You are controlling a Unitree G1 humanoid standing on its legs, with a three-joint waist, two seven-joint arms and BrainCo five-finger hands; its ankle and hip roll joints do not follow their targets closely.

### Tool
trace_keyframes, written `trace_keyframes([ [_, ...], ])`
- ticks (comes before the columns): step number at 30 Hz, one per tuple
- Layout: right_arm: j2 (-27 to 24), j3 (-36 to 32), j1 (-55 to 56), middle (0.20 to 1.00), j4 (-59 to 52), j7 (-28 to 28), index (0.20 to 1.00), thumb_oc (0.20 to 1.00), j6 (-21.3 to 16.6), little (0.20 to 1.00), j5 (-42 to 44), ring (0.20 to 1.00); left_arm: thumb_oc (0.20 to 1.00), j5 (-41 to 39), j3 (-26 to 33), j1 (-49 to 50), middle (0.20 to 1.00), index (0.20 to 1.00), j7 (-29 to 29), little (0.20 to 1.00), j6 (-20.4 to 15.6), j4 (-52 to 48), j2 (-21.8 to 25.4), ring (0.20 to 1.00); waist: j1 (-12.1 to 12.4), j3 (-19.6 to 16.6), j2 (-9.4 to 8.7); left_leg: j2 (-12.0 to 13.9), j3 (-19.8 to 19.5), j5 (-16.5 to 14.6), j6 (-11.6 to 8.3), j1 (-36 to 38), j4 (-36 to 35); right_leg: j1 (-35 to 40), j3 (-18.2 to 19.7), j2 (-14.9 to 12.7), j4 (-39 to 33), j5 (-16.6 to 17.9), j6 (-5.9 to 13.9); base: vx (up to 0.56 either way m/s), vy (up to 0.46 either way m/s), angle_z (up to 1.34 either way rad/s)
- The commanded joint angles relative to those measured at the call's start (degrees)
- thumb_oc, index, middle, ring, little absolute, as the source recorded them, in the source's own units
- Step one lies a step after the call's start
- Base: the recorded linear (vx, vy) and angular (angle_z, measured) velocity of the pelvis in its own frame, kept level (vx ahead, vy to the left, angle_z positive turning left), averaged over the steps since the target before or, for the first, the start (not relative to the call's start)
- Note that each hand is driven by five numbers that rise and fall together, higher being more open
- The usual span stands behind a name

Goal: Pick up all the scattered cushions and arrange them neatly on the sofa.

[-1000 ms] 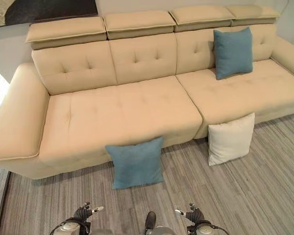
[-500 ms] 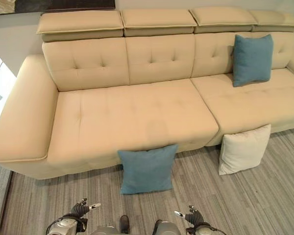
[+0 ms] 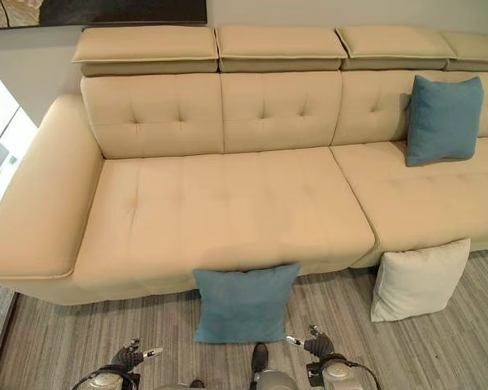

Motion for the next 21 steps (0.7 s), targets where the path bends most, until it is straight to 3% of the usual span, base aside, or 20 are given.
trace_keyframes([
  [1,-2.3,0.5,-0.4,1.000,-0.6,-0.5,1.000,1.000,-2.1,1.000,1.3,1.000,1.000,-0.6,-0.9,-3.2,1.000,1.000,0.1,1.000,-1.3,-0.6,1.1,1.000,-1.1,1.7,-2.39,-0.7,-1.3,5.4,-3.93,-6.2,6.0,1.9,1.7,-2.4,7.8,-6.1,3.46,-0.07,-0.191,0.44],
  [3,-2.5,0.6,-0.5,1.000,-0.7,-0.7,1.000,1.000,-2.3,1.000,1.8,1.000,1.000,-1.4,-1.5,-3.7,1.000,1.000,0.2,1.000,-1.5,-1.4,1.0,1.000,-0.7,2.5,-2.87,-1.2,-3.0,5.7,-4.23,-8.0,8.2,2.2,1.5,-2.2,7.7,-6.3,3.07,-0.02,-0.093,0.34],
  [4,-2.6,0.4,-0.4,1.000,-0.4,-0.7,1.000,1.000,-2.2,1.000,2.3,1.000,1.000,-2.0,-1.9,-3.7,1.000,1.000,0.3,1.000,-1.4,-1.6,0.8,1.000,-0.9,2.2,-2.79,-0.1,-2.7,5.2,-3.72,-8.5,4.2,2.5,1.3,-2.5,7.6,-6.8,3.52,0.04,0.017,0.07],
  [7,-2.7,0.1,-0.3,1.000,-0.1,-0.9,1.000,1.000,-2.0,1.000,2.0,1.000,1.000,-2.2,-2.1,-2.9,1.000,1.000,0.8,1.000,-1.6,-1.6,0.4,1.000,-0.6,1.8,-2.20,-0.5,-4.2,5.8,-3.13,-9.3,1.9,2.4,1.6,-2.6,8.3,-7.6,4.11,0.08,0.074,0.15],
  [13,-2.6,-0.8,-0.6,1.000,0.3,-0.9,1.000,1.000,-1.9,1.000,1.9,1.000,1.000,-1.9,-2.2,-2.5,1.000,1.000,0.4,1.000,-1.7,-2.0,0.7,1.000,-0.7,1.9,-1.31,-2.0,-2.4,4.7,-1.19,-7.2,-1.7,0.5,2.8,-4.7,10.0,-6.5,5.67,0.06,0.147,-0.21],
  [21,-3.4,-1.3,-4.0,1.000,-1.7,-3.4,1.000,1.000,-3.3,1.000,2.6,1.000,1.000,-5.6,-0.9,-5.4,1.000,1.000,3.1,1.000,-4.1,-6.8,3.0,1.000,0.2,6.5,-1.13,-3.3,-0.6,2.9,-0.13,-12.7,3.3,-6.0,3.5,-6.9,14.2,-6.2,6.40,-0.08,0.090,-0.16],
])
